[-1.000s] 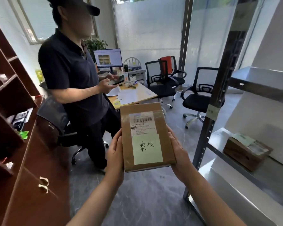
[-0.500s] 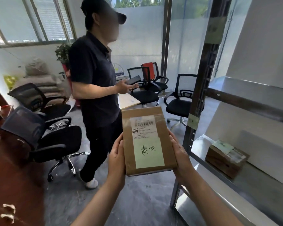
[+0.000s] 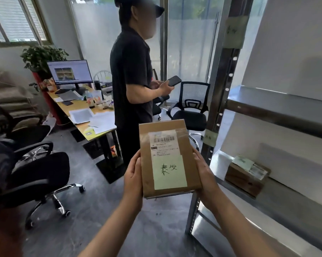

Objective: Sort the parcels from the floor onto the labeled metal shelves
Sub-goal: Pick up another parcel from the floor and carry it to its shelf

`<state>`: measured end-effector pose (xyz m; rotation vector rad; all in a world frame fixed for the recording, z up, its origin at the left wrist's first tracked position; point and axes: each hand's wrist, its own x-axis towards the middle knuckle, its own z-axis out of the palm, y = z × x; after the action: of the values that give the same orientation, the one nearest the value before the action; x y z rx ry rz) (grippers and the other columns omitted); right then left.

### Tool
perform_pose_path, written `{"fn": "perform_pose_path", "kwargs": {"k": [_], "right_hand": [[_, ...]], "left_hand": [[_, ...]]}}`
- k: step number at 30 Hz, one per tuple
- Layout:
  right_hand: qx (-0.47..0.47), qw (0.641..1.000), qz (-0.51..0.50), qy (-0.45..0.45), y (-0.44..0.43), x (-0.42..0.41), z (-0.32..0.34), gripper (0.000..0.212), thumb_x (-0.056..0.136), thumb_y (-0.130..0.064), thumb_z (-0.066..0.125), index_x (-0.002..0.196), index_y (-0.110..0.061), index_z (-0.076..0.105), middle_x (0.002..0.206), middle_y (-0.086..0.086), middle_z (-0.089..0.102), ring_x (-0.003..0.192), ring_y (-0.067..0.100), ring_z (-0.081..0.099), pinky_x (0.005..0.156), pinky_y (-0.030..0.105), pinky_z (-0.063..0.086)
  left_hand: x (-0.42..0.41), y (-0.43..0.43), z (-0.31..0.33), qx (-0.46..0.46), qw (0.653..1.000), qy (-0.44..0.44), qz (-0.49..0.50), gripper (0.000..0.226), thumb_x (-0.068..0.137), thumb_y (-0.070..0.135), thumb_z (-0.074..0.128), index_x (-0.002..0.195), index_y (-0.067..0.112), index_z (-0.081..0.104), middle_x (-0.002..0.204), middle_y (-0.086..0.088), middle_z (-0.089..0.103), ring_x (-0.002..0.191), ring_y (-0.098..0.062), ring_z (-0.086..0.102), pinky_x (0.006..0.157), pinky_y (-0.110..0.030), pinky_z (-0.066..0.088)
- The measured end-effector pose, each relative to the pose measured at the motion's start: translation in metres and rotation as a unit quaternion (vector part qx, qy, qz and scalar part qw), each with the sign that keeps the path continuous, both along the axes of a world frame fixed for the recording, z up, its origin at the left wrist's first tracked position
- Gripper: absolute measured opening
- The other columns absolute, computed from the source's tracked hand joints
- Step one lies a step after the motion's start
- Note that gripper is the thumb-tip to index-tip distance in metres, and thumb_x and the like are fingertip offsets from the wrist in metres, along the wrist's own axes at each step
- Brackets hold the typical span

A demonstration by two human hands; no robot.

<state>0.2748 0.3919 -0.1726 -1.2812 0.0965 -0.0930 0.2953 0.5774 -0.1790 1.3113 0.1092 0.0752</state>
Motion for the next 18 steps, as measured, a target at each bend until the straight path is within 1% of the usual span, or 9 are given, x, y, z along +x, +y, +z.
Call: {"fn": "perform_pose_path", "kwargs": {"k": [3,6,9,11,12,15,17,18], "right_hand": [[-0.014,1.0,-0.018,0.005,0.006,0.009,0.002,0.035,0.106,-0.037,0.039,0.137,-0.045,0.053,0.127,0.0,0.07,0.114,0.025,0.069,0.1,0.054,0.052],[-0.028,0.999,-0.04,0.003,0.012,0.016,0.005,0.034,0.105,-0.042,0.039,0.136,-0.048,0.054,0.126,0.0,0.071,0.114,0.025,0.069,0.1,0.055,0.052],[-0.044,0.997,-0.059,0.002,0.021,0.023,0.008,0.033,0.104,-0.046,0.04,0.134,-0.053,0.053,0.128,-0.001,0.069,0.116,0.024,0.067,0.1,0.054,0.053],[-0.048,0.995,-0.082,0.002,0.026,0.027,0.009,0.034,0.103,-0.047,0.042,0.134,-0.052,0.053,0.133,-0.003,0.066,0.119,0.022,0.066,0.103,0.052,0.051],[-0.049,0.994,-0.095,0.002,0.028,0.029,0.009,0.034,0.103,-0.047,0.042,0.135,-0.051,0.053,0.134,-0.003,0.065,0.12,0.021,0.065,0.103,0.051,0.051],[-0.053,0.99,-0.128,0.0,0.031,0.029,0.013,0.033,0.103,-0.047,0.042,0.134,-0.05,0.054,0.135,-0.001,0.065,0.12,0.021,0.065,0.103,0.048,0.051],[-0.054,0.987,-0.149,-0.001,0.032,0.026,0.018,0.034,0.102,-0.049,0.043,0.134,-0.049,0.054,0.13,0.001,0.068,0.117,0.022,0.067,0.102,0.049,0.052],[-0.053,0.986,-0.161,-0.002,0.032,0.023,0.021,0.035,0.101,-0.049,0.044,0.134,-0.048,0.054,0.128,0.001,0.069,0.115,0.022,0.068,0.102,0.05,0.052]], "left_hand": [[0.018,0.006,-0.003,0.004,1.0,0.0,-0.019,0.028,0.103,0.032,0.049,0.128,0.032,0.062,0.097,0.006,0.079,0.084,-0.013,0.075,0.06,-0.024,0.057],[0.035,0.012,-0.003,0.003,0.999,-0.004,-0.037,0.033,0.103,0.031,0.048,0.133,0.025,0.062,0.102,0.002,0.078,0.087,-0.015,0.074,0.06,-0.025,0.057],[0.054,0.018,-0.003,-0.004,0.998,-0.005,-0.058,0.031,0.104,0.031,0.048,0.13,0.03,0.063,0.107,0.001,0.077,0.096,-0.02,0.073,0.07,-0.032,0.057],[0.066,0.02,-0.002,-0.002,0.997,-0.007,-0.075,0.027,0.104,0.029,0.047,0.125,0.034,0.064,0.111,0.002,0.076,0.1,-0.019,0.072,0.077,-0.035,0.058],[0.071,0.02,-0.001,0.001,0.997,-0.008,-0.082,0.026,0.104,0.029,0.047,0.123,0.036,0.064,0.11,0.004,0.077,0.099,-0.017,0.073,0.076,-0.033,0.058],[0.085,0.016,0.001,0.009,0.993,-0.022,-0.116,0.025,0.104,0.027,0.047,0.112,0.042,0.065,0.101,0.012,0.077,0.086,-0.007,0.074,0.064,-0.021,0.057],[0.091,0.013,0.003,0.018,0.989,-0.028,-0.141,0.025,0.104,0.028,0.047,0.113,0.043,0.065,0.098,0.014,0.077,0.083,-0.004,0.074,0.062,-0.018,0.056],[0.093,0.011,0.004,0.021,0.988,-0.031,-0.153,0.026,0.104,0.03,0.047,0.117,0.041,0.066,0.099,0.012,0.078,0.085,-0.005,0.074,0.063,-0.02,0.056]]}}
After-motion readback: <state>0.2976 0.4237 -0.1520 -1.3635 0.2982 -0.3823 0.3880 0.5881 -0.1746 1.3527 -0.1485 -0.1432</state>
